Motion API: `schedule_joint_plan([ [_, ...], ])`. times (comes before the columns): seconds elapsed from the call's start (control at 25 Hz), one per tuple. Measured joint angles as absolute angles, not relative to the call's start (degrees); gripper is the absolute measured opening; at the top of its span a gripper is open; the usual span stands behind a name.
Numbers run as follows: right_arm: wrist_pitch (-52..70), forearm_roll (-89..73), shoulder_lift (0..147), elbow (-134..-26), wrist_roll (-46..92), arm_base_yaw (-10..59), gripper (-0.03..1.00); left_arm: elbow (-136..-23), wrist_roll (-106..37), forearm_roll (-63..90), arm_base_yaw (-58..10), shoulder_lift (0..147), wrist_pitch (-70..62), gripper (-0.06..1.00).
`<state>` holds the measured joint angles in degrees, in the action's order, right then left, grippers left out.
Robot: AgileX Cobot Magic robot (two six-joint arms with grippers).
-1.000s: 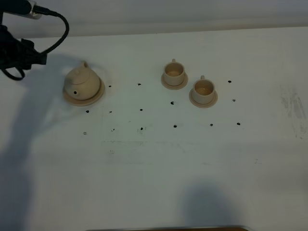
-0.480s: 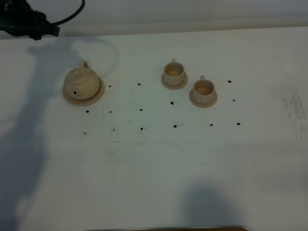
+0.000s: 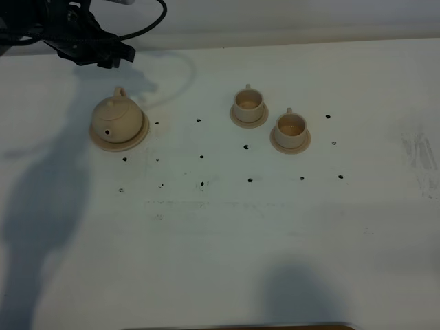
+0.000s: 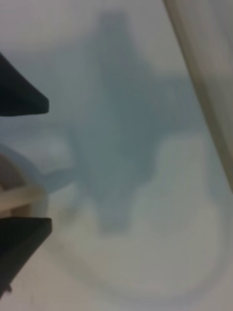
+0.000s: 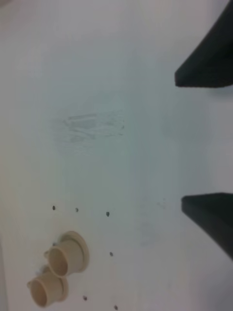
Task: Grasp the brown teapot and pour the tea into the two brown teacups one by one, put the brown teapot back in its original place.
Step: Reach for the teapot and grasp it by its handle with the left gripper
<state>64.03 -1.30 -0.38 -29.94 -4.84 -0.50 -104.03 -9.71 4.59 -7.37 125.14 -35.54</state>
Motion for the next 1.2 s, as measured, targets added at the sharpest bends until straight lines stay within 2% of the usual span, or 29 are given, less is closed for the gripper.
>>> schedule_joint_plan([
  [1.2, 64.03, -1.30, -0.38, -29.94, -4.84, -0.50, 0.49, -104.62, -6.38, 4.35, -7.43, 132.61, -32.56, 0.44],
])
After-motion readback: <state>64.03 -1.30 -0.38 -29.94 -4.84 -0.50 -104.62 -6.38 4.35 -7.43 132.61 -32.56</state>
